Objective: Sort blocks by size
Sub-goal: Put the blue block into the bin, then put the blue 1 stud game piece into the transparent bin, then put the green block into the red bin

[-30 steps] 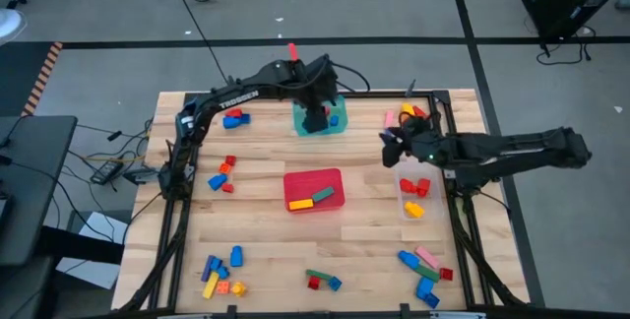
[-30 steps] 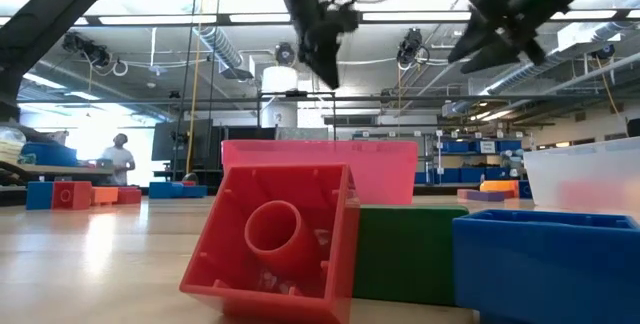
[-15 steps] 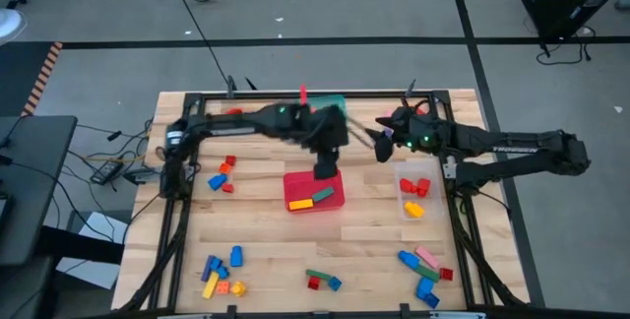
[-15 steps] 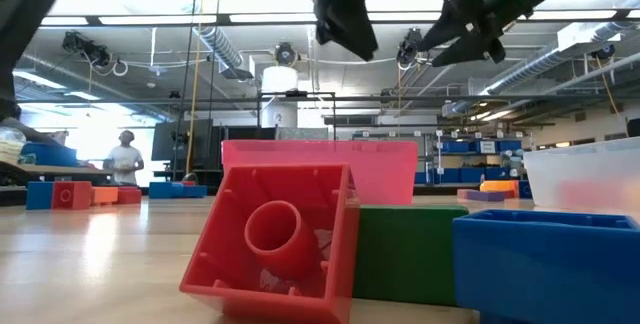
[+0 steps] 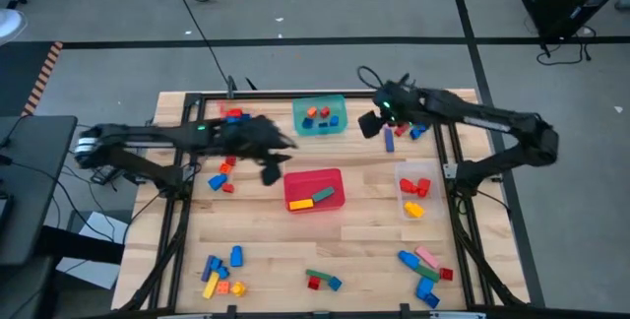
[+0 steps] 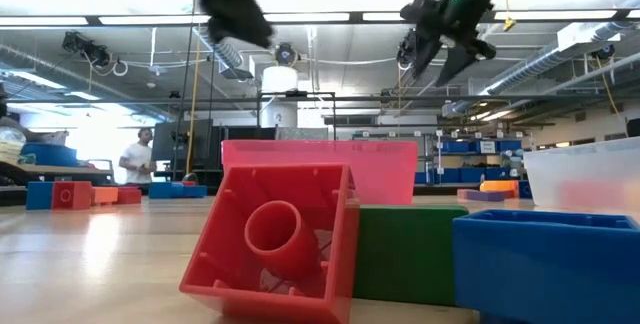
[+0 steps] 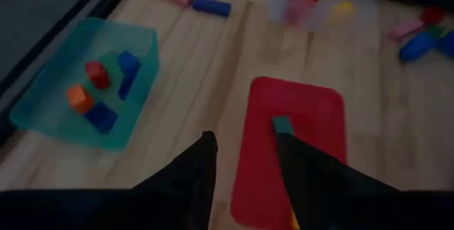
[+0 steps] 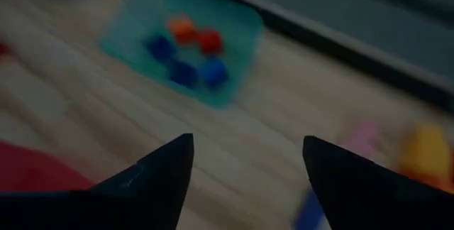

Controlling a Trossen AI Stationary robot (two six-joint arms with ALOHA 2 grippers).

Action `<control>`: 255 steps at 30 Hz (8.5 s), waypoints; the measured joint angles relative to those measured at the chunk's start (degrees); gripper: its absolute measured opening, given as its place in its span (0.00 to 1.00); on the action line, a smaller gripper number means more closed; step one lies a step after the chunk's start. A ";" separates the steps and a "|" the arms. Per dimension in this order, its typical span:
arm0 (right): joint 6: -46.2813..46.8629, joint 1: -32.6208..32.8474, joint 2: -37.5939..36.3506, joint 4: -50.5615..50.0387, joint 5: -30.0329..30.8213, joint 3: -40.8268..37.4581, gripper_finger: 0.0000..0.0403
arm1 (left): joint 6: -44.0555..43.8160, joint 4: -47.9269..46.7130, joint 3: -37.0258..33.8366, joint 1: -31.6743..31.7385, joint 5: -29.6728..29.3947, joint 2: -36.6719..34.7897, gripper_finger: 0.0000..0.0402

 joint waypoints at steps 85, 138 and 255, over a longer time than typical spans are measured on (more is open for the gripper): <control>-9.50 17.82 21.87 -2.78 -5.58 24.61 0.30 | -5.53 1.40 -17.02 -2.72 0.42 -32.49 0.40; 19.59 49.87 17.02 -24.44 3.99 27.92 0.43 | -1.10 1.24 -17.02 -2.79 0.42 -32.50 0.39; 64.01 45.70 -12.10 -6.44 -12.08 -30.71 0.61 | -7.63 1.94 -17.04 -2.78 -0.68 -27.97 0.39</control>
